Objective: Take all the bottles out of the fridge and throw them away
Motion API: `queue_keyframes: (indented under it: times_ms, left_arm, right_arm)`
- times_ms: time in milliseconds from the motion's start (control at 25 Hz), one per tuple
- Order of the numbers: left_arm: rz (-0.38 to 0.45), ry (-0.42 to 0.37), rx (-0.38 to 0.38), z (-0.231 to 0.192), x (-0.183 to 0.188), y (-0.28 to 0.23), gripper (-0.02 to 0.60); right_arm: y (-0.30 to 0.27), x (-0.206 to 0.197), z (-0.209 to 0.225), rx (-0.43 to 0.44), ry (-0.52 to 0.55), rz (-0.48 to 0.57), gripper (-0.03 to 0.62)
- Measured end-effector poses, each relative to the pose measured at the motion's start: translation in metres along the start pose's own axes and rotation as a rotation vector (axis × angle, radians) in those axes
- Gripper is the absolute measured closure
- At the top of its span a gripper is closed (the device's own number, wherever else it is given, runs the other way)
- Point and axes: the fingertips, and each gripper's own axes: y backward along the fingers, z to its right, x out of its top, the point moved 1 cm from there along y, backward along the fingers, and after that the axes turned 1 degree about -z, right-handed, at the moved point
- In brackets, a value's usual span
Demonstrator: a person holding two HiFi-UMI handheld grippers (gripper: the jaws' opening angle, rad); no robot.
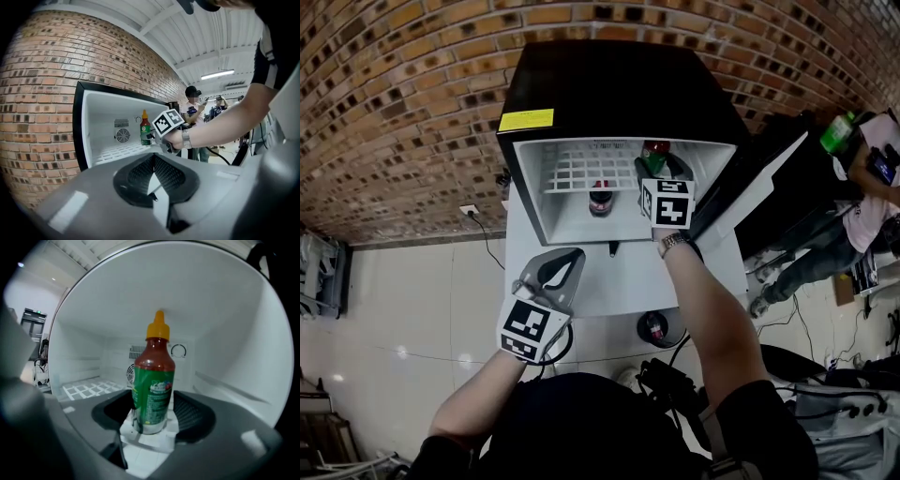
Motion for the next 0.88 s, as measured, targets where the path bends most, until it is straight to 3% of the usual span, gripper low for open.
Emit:
queue_keyframes:
  times_ms: [480,880]
  left_arm:
    - [-0.008,0.007,0.021,-0.006,-0.005,0.005,0.578]
    - [0.009,-0.004,-0.059,0.018,0.0,-0.003,0.578]
  right_arm:
    - [-0.001,0.0,-0.002,0.003,-0.023,0.02,0.316]
    - [0.052,-0.004,-0.016,0.04,-0.026,0.063,0.324]
